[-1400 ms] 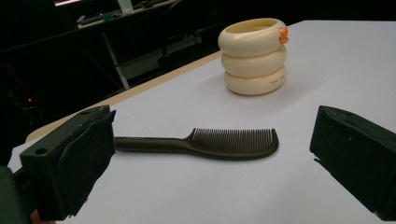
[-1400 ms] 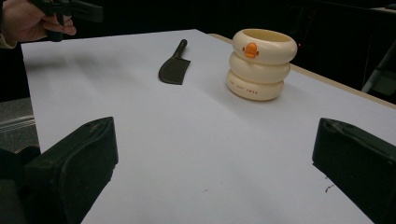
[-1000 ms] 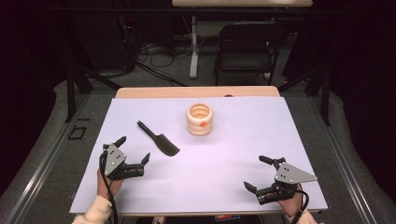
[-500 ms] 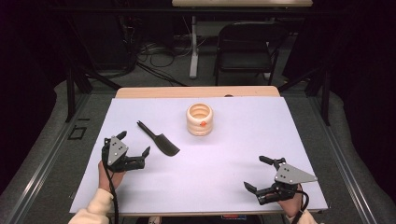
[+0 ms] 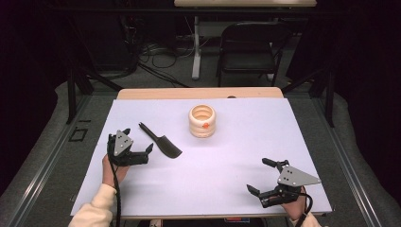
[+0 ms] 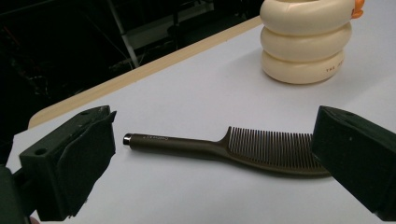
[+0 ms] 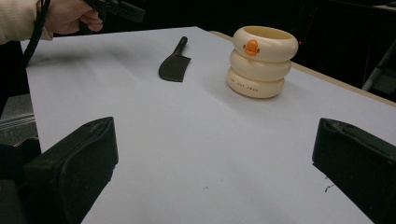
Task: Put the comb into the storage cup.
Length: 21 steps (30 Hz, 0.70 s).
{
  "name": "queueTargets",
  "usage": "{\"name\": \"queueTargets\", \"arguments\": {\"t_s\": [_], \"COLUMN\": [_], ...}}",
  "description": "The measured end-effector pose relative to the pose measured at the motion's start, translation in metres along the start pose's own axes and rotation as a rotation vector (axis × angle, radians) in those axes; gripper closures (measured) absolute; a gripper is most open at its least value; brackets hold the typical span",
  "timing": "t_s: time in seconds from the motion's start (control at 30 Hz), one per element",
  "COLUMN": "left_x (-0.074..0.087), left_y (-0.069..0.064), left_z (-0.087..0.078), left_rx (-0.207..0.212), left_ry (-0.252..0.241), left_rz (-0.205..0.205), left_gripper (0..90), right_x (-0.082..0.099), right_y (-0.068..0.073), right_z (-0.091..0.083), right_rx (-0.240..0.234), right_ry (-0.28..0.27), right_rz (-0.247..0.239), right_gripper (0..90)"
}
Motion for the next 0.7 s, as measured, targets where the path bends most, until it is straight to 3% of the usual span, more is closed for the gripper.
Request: {"name": "queueTargets", "arguments": {"t_s": [0.3,0.4,0.7], "left_x": [0.002,0.003,0.003], "left_y": [0.007,0.009,0.019], "left_z": [0.013,0.019,0.034], "left_rx": [0.001,-0.006,-0.024], "left_ry": [0.034,0.048,0.09], "left_rz": [-0.015,0.005,-0.018], "left_gripper": [0.0,0.0,0.1], "right_x": [0.0,0.0,0.001], "right_y": [0.0,0.0,0.0], "right_z": [-0.001,0.0,0.001], "right_rx": [0.002,0.001,0.001], "right_ry": [-0.001,0.001,0.006], "right_rz": [0.001,0.001,0.009], "right_gripper": [0.0,0.0,0.0]}}
Point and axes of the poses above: each handheld gripper's, and its own axes: z roughly forward along the jaws, x roughly out of its underside, y roughly to its left, the point moved 8 cm from there along z, roughly forward along the jaws, and after that the axes turned 11 degrees about -x, right-handed, at the moved point
